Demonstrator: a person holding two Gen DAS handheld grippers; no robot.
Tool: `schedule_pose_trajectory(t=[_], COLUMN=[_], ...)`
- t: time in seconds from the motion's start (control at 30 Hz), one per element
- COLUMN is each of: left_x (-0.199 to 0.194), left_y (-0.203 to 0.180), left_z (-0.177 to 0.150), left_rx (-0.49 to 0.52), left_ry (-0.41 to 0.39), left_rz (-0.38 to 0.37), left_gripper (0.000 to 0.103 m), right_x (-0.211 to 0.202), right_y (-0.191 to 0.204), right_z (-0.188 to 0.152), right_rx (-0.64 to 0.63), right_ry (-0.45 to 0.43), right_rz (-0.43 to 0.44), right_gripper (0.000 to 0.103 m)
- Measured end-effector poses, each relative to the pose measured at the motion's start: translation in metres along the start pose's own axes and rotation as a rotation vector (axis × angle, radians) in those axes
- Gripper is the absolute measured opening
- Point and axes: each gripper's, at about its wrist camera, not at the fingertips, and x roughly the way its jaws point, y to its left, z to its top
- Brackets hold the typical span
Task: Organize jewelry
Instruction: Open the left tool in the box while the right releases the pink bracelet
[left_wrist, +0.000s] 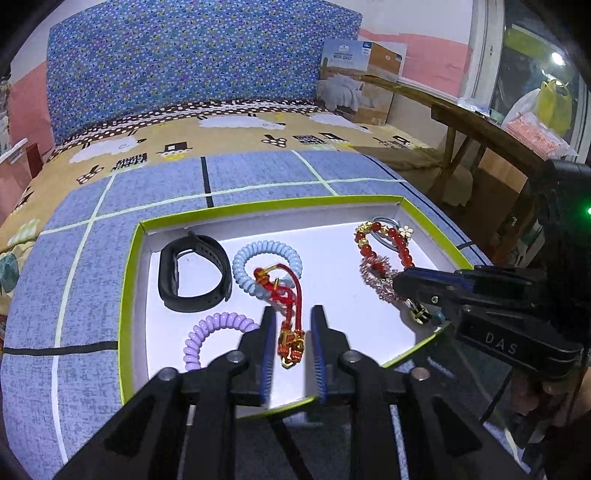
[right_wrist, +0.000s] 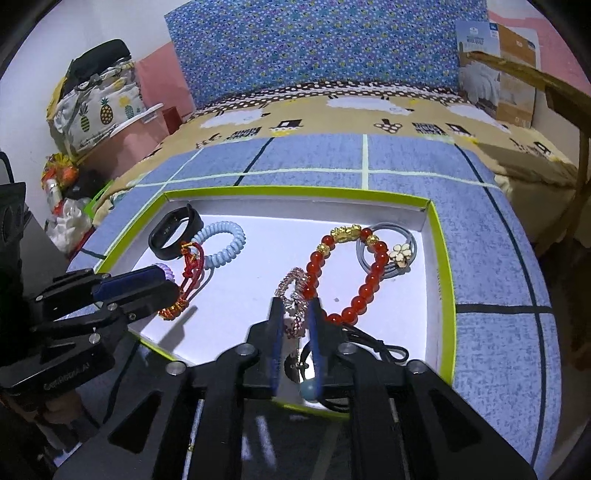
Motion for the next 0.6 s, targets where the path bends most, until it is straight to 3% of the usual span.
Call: schedule_pose_trajectory(t=[0.3, 0.6], left_x=[-0.018, -0.061], left_y=[-0.002, -0.006], left_z=[-0.004, -0.019], left_rx=[0.001, 0.002], left_ry=[-0.031, -0.094], left_rz=[-0.008, 0.008], left_gripper=[0.029, 0.029], right_x=[-0.026, -0.077], right_y=[0.004, 0.016], right_z=[-0.004, -0.027], right_rx=[-0.005, -0.018], right_ry=[-0.056, -0.131], right_rz=[-0.008, -0.024], right_gripper=[0.020, 0.025])
